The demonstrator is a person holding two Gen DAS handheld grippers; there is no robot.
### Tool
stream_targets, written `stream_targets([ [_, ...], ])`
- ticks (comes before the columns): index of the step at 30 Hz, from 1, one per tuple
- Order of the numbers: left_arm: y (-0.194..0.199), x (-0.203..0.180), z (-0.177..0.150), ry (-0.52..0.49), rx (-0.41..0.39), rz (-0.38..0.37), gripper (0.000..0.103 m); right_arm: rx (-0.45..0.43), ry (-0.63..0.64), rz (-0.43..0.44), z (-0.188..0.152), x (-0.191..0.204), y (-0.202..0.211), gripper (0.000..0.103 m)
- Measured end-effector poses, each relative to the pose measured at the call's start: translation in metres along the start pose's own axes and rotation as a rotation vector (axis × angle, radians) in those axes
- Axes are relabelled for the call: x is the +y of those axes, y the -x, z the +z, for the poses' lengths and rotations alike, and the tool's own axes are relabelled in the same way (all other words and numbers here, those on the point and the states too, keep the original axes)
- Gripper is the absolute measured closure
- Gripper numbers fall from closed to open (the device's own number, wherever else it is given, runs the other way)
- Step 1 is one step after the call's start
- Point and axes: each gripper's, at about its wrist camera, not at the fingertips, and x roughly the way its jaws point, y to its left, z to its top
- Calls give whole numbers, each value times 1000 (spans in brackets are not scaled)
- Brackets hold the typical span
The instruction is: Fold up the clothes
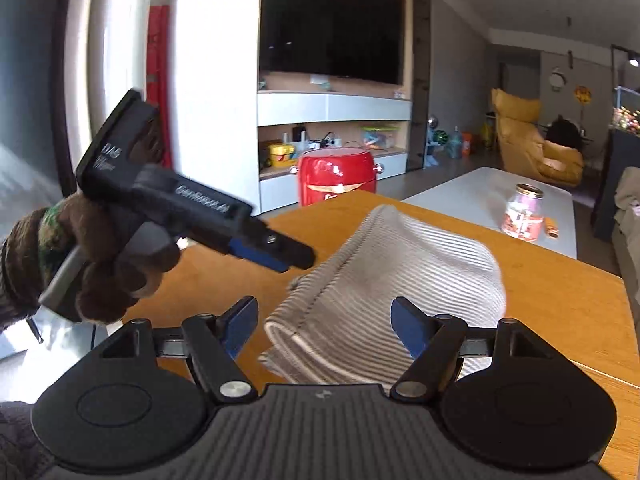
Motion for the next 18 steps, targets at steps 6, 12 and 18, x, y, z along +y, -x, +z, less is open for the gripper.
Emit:
stream_targets([
  [6, -13, 5, -6, -38, 47, -38, 51, -10, 13, -63, 7, 0, -10, 93],
  [12, -31, 10, -21, 23, 87, -117, 58, -100, -281, 145, 52, -40, -7, 94],
  [18, -17, 19, -22, 7, 106, -99, 53, 55, -362, 203, 19, -47, -53, 93],
])
